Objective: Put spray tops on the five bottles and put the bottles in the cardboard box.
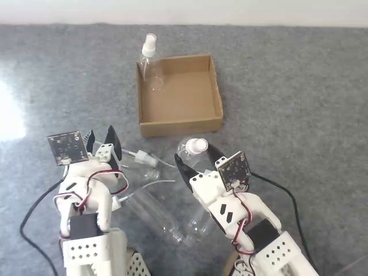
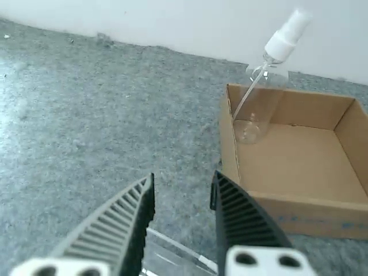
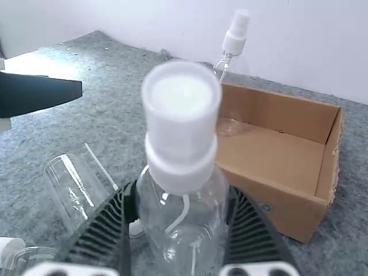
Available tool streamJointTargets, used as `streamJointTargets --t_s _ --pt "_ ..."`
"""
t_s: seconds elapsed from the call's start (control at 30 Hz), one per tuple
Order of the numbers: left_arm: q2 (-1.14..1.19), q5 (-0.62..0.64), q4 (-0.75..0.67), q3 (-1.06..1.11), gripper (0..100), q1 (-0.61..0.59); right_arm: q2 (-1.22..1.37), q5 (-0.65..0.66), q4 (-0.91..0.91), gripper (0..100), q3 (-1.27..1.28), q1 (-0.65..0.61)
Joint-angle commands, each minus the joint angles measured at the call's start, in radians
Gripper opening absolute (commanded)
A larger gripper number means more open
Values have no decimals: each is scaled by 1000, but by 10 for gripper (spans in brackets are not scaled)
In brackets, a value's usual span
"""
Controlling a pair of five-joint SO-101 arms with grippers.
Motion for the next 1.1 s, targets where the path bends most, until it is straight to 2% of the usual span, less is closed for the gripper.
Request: streamJointTargets --t_s 0.0,0.2,0.53,0.7,0.9,1.07 --pt "-11 2 -31 -12 156 -8 -19 2 4 24 21 13" --pt "-11 2 -32 -10 156 -112 -19 2 12 24 9 15" --pt "-11 2 -32 1 156 -123 -19 2 291 26 -157 15" --pt "-11 2 -32 2 156 -121 -19 12 291 28 -170 18" --pt "-11 2 -32 2 156 -120 -19 57 297 28 -261 108" --pt "-11 2 -32 4 156 -120 -16 58 298 28 -354 120"
